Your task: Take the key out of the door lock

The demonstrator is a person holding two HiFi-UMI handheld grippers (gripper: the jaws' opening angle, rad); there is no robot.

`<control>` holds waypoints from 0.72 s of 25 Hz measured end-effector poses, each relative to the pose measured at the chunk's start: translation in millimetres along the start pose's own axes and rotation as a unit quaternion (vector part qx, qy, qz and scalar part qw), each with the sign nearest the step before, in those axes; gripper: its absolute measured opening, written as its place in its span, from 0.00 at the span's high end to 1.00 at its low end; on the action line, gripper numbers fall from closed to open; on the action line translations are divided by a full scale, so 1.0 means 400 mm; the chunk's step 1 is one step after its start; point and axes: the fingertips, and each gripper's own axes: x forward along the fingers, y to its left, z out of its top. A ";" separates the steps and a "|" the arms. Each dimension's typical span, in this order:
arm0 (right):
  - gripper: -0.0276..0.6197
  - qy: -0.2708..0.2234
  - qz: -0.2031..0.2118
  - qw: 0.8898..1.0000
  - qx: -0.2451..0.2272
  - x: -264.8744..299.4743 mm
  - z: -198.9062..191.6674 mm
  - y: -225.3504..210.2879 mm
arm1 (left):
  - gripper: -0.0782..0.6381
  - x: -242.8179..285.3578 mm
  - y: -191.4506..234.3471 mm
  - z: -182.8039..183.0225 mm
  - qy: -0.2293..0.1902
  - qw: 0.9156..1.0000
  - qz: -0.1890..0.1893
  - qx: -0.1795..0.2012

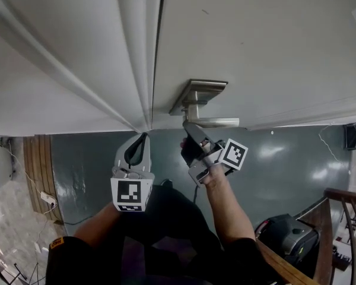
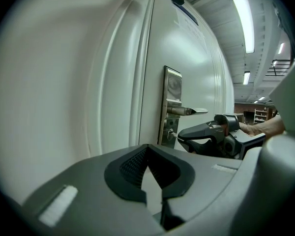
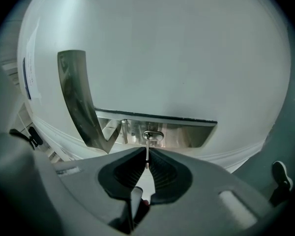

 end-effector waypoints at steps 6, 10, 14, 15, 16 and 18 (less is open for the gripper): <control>0.93 -0.006 0.011 1.000 0.020 -0.017 -0.015 0.003 | 0.87 -0.017 -0.003 -0.002 -0.001 1.000 0.005 0.000; 0.93 -0.008 0.019 0.999 0.035 -0.062 -0.059 0.004 | 0.87 -0.032 -0.003 -0.003 -0.003 1.000 0.008 -0.001; 0.93 -0.011 0.016 0.999 0.035 -0.107 -0.087 0.016 | 0.87 -0.045 -0.027 -0.002 -0.006 1.000 0.005 -0.002; 0.93 -0.010 0.017 0.999 0.031 -0.118 -0.095 0.025 | 0.87 -0.050 -0.034 -0.002 -0.006 1.000 0.003 -0.002; 0.93 -0.008 0.019 0.999 0.028 -0.129 -0.103 0.034 | 0.87 -0.056 -0.041 -0.002 -0.007 1.000 0.003 -0.002; 0.93 -0.005 0.023 1.000 0.021 -0.149 -0.123 0.051 | 0.87 -0.069 -0.053 -0.002 -0.010 1.000 0.003 -0.001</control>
